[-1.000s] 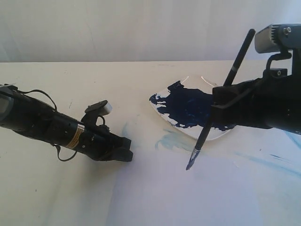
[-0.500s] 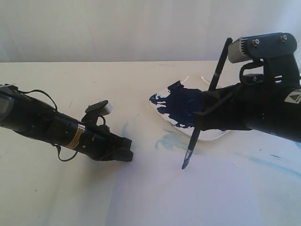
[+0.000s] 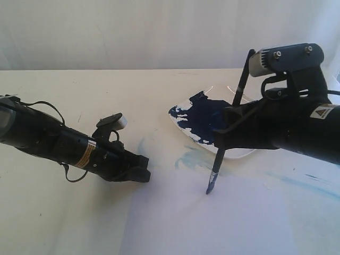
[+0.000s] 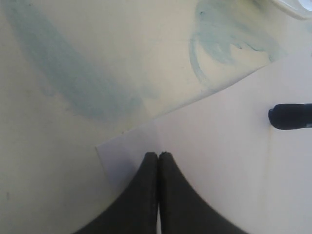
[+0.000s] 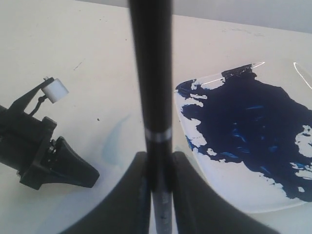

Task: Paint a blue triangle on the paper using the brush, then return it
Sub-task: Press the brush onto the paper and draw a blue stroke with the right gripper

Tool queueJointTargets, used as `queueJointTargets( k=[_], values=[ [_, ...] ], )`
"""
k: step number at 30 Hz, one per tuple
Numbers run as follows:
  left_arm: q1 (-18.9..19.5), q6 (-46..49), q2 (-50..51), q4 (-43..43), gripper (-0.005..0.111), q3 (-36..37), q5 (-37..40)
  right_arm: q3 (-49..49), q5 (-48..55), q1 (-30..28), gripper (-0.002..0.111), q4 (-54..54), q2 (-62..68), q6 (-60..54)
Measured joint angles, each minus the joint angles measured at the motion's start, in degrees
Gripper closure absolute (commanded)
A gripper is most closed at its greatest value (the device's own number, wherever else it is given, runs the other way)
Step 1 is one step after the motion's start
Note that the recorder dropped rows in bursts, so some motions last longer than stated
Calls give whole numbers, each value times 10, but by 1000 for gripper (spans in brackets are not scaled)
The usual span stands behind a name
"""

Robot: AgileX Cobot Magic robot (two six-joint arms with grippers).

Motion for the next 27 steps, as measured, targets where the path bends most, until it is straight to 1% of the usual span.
queueJointTargets(
  k=[7,27],
  values=[
    [0,0,0,0,107,0,0,0,10,1,108,3,0,-2],
    [0,0,0,0,107,0,0,0,11,78,108,3,0,-3]
  ],
)
